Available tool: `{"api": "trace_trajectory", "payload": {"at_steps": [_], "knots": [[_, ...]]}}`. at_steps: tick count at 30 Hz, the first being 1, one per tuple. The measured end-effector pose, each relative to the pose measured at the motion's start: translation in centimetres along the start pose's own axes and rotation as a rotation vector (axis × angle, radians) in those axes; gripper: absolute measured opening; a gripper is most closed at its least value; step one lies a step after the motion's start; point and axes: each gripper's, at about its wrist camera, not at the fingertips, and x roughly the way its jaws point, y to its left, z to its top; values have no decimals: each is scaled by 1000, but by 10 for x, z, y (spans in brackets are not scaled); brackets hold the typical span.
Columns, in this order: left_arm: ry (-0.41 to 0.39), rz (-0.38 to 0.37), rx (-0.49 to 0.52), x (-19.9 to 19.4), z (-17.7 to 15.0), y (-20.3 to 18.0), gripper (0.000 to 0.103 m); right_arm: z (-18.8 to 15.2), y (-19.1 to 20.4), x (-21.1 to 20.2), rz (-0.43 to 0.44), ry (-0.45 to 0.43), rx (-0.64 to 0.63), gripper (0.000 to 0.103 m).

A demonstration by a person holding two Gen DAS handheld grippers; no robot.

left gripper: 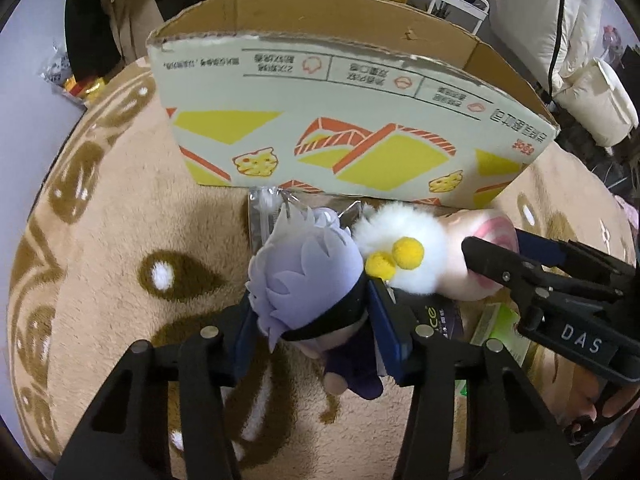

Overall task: Organize soft objects
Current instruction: 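Grasp the white-haired doll with the left tool while the right tool grasps the swirl cushion, then lift and carry the doll and swirl cushion over the cardboard box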

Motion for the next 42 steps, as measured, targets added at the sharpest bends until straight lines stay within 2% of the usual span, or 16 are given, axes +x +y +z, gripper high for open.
{"api": "trace_trajectory", "payload": {"at_steps": [6,10,17,24,29,37,42], "knots": [[-50,89,41,-11,-4,-14,50,0,0,-2,4,-7,8,51],[-86,119,45,-21,-9,-14,50,-1,3,-6,-9,-19,-4,48],[-141,132,33,-44,-12,-7,50,-3,3,-18,-38,-34,-12,48],[-209,167,25,-64,-18,-8,50,-3,2,-42,-41,-115,-1,46],[-273,187,42,-79,-19,-12,50,-3,7,-57,-26,-167,-18,45],[-328,186,48,-97,-20,-17,50,-4,18,-77,8,-253,-33,43],[-383,155,33,-116,-19,-14,50,-3,13,-89,53,-286,-1,43]]}}
